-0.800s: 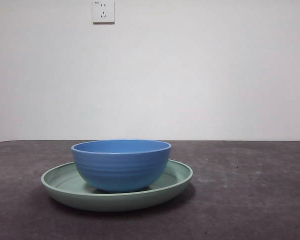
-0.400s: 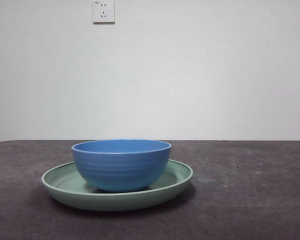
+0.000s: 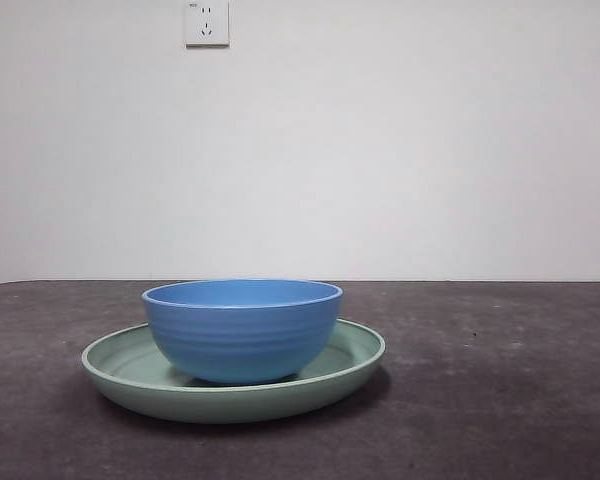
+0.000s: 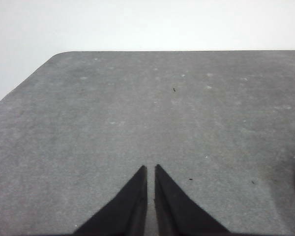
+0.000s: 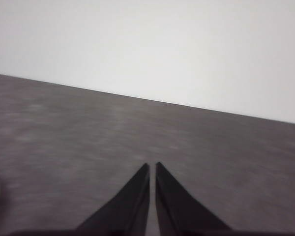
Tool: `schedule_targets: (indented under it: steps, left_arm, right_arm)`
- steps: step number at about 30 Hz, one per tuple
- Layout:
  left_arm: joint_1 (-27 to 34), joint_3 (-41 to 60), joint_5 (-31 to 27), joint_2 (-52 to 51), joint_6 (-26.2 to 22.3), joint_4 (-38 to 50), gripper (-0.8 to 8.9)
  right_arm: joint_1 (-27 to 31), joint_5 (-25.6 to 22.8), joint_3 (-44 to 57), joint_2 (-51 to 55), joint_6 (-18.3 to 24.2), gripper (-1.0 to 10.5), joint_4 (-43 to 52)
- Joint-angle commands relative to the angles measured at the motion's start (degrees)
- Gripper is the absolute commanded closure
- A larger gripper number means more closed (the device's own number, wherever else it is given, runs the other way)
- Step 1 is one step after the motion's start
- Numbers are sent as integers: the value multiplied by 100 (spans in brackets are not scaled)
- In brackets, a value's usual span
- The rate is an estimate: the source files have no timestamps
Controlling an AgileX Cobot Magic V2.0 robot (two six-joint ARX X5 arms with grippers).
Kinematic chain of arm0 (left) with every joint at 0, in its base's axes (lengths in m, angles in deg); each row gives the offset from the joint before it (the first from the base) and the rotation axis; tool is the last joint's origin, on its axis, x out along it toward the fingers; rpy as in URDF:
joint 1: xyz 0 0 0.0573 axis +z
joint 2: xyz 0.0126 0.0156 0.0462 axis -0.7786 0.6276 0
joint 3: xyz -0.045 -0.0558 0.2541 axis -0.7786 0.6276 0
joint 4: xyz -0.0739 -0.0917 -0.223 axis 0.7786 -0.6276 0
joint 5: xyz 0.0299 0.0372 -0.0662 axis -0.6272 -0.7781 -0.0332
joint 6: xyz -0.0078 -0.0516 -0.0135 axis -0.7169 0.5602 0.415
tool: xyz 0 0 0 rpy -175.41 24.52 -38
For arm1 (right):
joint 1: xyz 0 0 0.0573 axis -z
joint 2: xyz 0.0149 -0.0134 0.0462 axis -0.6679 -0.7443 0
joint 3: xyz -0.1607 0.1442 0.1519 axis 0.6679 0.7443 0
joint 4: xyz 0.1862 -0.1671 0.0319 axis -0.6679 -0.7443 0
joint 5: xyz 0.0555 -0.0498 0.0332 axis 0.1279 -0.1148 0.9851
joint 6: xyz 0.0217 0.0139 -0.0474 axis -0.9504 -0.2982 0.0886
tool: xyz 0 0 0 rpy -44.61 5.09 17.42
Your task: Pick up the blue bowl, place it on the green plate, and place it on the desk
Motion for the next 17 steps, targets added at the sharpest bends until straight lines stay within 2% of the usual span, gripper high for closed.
schedule_targets:
  steps: [1,7,14,17]
  left_arm:
    - [13,118,-66,-11,-26,-26,789]
    - [13,118,-66,-11,-26,-26,789]
    - [13,118,-66,-11,-26,-26,789]
    - [13,118,-66,-11,-26,-26,789]
  right_arm:
    - [498,-9,186,166,83,930,114]
    - [1154,-7,400,232,42,930,68]
    - [1281,4,780,232,-15,930,-9]
    - [1281,15,828,232,-26,930,-339]
